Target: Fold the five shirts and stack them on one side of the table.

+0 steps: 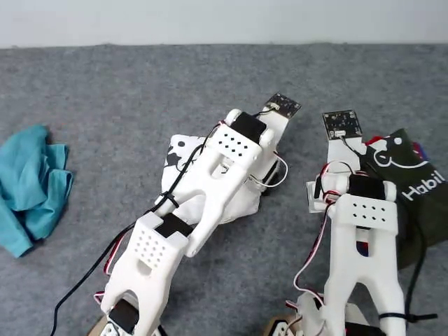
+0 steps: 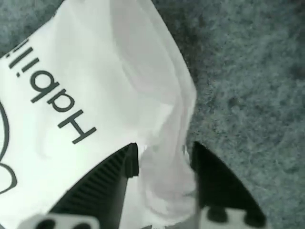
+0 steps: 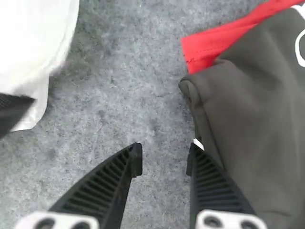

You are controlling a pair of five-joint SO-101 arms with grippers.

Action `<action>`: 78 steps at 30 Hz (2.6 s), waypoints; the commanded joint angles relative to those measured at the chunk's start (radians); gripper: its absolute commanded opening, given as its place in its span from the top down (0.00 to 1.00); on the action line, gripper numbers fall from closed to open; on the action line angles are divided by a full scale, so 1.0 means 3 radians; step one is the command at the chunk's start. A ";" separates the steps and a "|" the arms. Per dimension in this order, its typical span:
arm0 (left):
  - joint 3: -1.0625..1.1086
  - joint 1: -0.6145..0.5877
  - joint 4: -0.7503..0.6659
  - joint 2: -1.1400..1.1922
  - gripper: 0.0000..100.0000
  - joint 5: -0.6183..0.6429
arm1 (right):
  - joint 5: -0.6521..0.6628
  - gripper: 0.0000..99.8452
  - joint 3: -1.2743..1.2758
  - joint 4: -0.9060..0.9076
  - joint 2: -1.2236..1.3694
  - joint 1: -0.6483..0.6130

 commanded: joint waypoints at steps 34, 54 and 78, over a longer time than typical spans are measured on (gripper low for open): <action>0.0427 -0.1596 -0.0736 -0.0031 0.75 0.0000 | 0.0031 0.83 0.0005 -0.0023 0.0064 -0.0028; 0.0263 -0.1903 -0.0563 -0.0159 0.75 0.0005 | 0.0026 0.83 0.0005 -0.0033 0.0054 -0.0028; -0.0340 -0.1724 0.0256 -0.0772 0.75 0.0005 | -0.0552 0.73 -0.0573 -0.0719 0.0494 -0.1706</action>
